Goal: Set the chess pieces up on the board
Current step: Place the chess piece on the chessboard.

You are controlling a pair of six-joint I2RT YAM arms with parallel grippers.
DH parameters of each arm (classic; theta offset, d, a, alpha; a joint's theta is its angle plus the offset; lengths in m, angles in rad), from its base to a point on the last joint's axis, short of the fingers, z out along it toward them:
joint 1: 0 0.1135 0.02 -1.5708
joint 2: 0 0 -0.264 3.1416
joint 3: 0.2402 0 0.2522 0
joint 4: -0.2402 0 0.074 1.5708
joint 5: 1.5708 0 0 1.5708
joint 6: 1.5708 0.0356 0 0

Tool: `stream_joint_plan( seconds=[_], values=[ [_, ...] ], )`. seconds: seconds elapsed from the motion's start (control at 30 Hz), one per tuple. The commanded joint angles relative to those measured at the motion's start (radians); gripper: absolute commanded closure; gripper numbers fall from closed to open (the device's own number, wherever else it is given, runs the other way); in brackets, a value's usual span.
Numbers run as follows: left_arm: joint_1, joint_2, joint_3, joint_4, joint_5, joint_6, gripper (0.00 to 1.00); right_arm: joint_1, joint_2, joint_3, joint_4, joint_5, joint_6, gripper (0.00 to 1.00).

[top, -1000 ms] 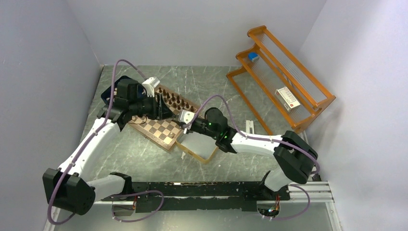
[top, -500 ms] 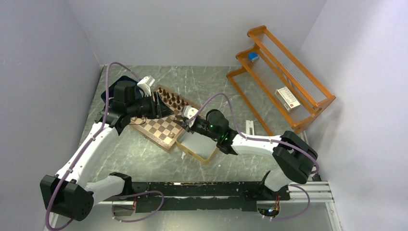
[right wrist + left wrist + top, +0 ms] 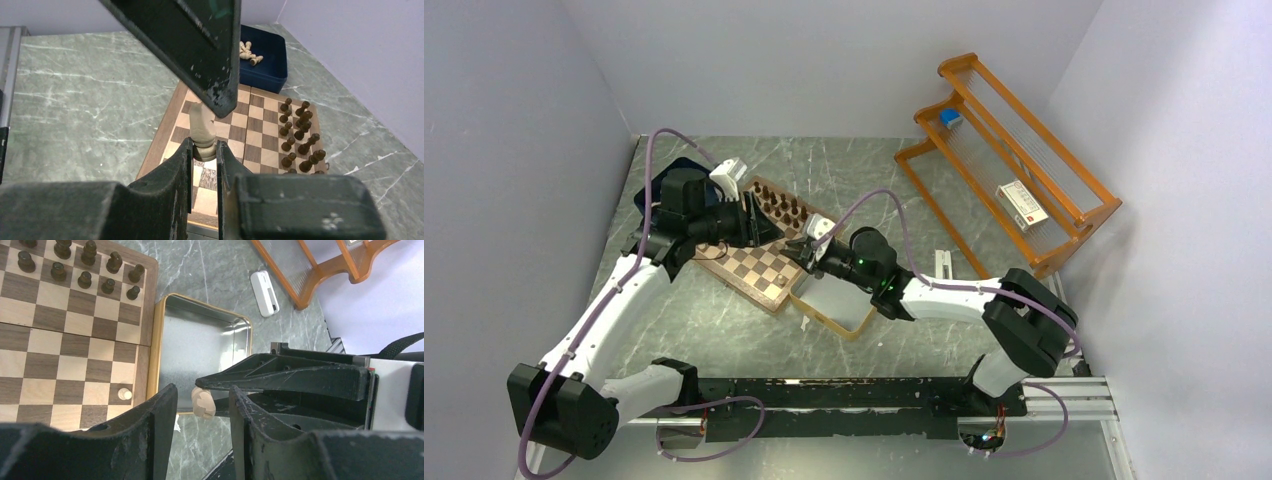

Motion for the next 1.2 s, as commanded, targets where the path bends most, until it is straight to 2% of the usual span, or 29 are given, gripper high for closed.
stream_joint_plan(
  seconds=[0.0,0.2,0.33,0.43,0.53,0.67,0.8,0.9,1.03,1.1,1.17],
  values=[
    [-0.008,-0.025,-0.035,0.049,0.045,0.001,0.52,0.005,0.007,0.038,0.046,0.017,0.048,1.0],
    [-0.008,-0.023,-0.057,0.044,0.022,0.015,0.53,0.006,0.022,0.044,0.073,0.012,0.099,1.0],
    [-0.008,-0.023,-0.061,0.06,0.034,0.008,0.62,0.005,0.031,0.057,0.057,0.017,0.107,1.0],
    [-0.008,-0.031,-0.05,0.043,0.007,0.014,0.66,0.006,0.039,0.061,0.045,0.021,0.1,1.0],
    [-0.008,-0.03,-0.028,0.013,-0.028,0.029,0.74,0.005,0.048,0.067,0.03,0.027,0.104,0.99],
    [-0.008,-0.037,-0.01,-0.022,-0.061,0.04,0.81,0.005,0.054,0.074,0.013,0.053,0.131,0.91],
    [-0.008,-0.048,-0.004,-0.048,-0.094,0.046,0.85,0.005,0.06,0.107,-0.058,0.065,0.157,0.76],
    [-0.01,-0.047,0.008,-0.089,-0.151,0.058,0.86,0.006,0.04,0.098,-0.081,0.046,0.164,0.61],
    [-0.026,-0.046,0.018,-0.138,-0.248,0.08,0.87,0.006,-0.054,0.023,-0.067,0.063,0.177,0.28],
    [-0.04,-0.044,0.019,-0.157,-0.295,0.086,0.87,0.006,-0.113,-0.015,-0.085,0.072,0.179,0.02],
    [-0.059,-0.044,0.015,-0.165,-0.341,0.089,0.88,0.006,-0.174,-0.035,-0.129,0.092,0.19,0.0]
  ],
)
